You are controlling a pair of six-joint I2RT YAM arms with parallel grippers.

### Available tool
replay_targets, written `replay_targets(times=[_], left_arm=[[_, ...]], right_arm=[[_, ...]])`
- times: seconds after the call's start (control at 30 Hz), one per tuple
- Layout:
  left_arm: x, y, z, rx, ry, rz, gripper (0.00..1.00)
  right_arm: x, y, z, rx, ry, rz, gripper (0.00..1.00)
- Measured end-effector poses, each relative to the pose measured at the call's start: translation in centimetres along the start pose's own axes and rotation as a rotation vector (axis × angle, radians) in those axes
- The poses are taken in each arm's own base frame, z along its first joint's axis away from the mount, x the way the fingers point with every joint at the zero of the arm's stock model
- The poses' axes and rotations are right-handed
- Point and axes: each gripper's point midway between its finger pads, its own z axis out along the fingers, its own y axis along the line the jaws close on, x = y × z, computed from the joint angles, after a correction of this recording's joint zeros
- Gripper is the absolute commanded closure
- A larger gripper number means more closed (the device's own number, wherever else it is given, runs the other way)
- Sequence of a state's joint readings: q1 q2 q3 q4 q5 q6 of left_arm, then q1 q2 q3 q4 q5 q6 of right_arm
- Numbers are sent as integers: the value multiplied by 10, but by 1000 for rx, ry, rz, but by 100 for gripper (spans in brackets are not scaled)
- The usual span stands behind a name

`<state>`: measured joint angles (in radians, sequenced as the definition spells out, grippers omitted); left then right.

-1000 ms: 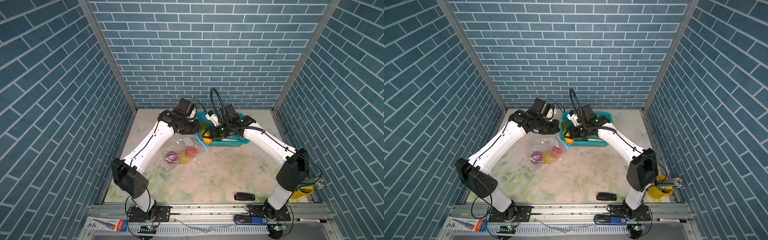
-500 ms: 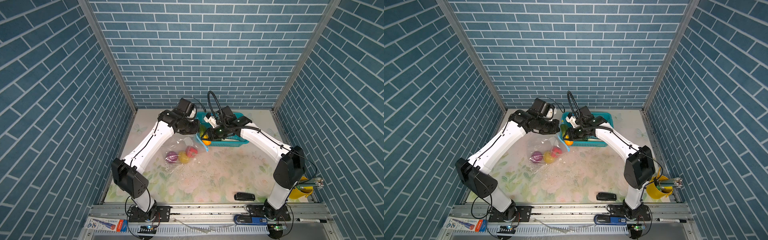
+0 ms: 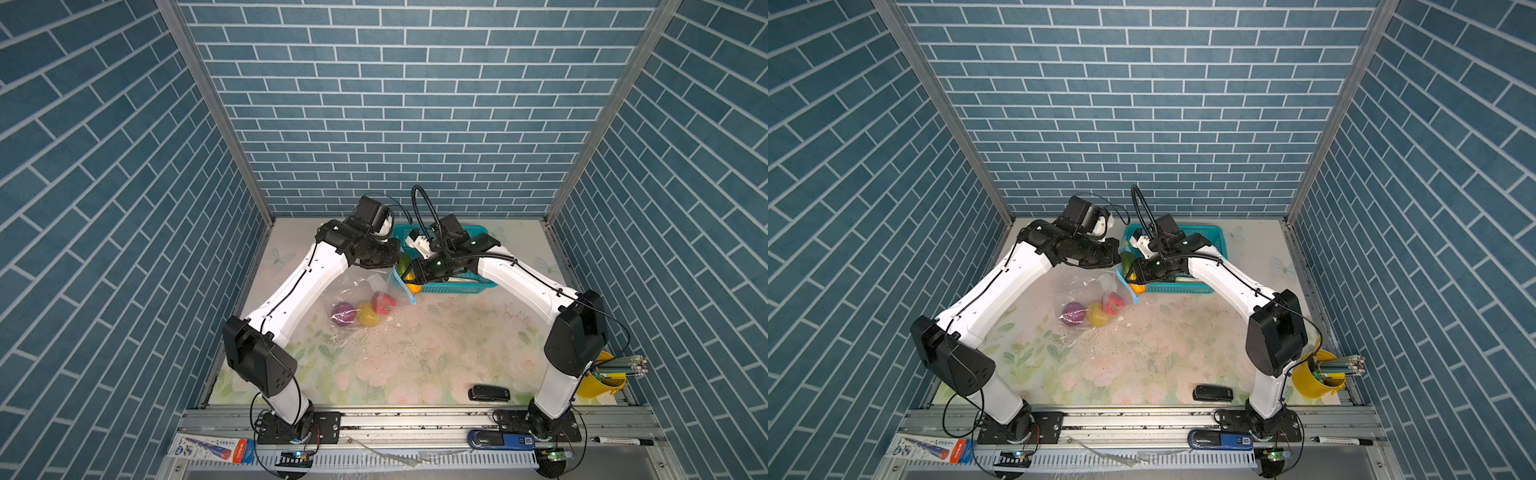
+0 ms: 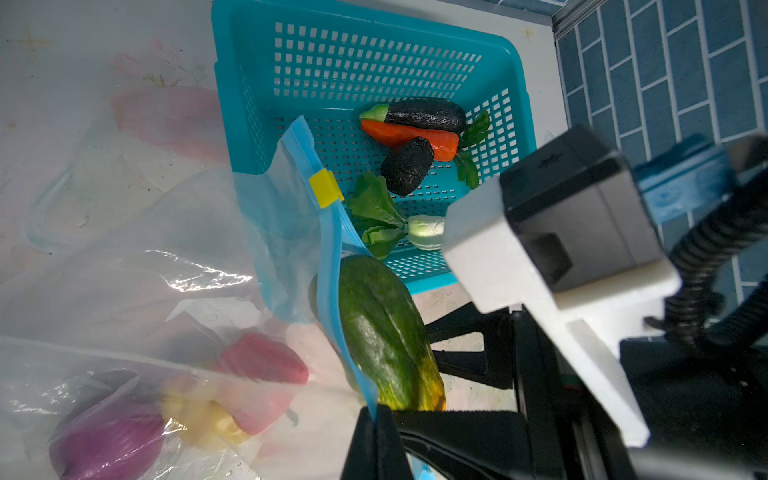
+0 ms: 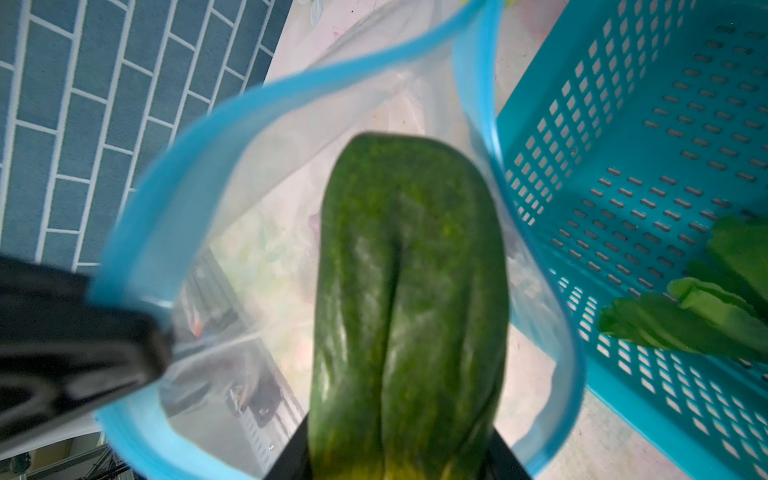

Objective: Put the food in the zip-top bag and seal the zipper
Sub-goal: 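Open the right gripper to drop the cucumber into the bag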

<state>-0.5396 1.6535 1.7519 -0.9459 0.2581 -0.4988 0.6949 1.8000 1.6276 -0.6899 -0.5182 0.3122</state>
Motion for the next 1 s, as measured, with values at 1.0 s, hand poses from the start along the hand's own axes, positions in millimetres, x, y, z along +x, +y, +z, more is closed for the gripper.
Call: replay_targets(times=[1.0], left_arm=[[1, -3, 3, 21, 3, 0, 100]], right_arm=[[11, -9, 8, 41, 47, 17, 42]])
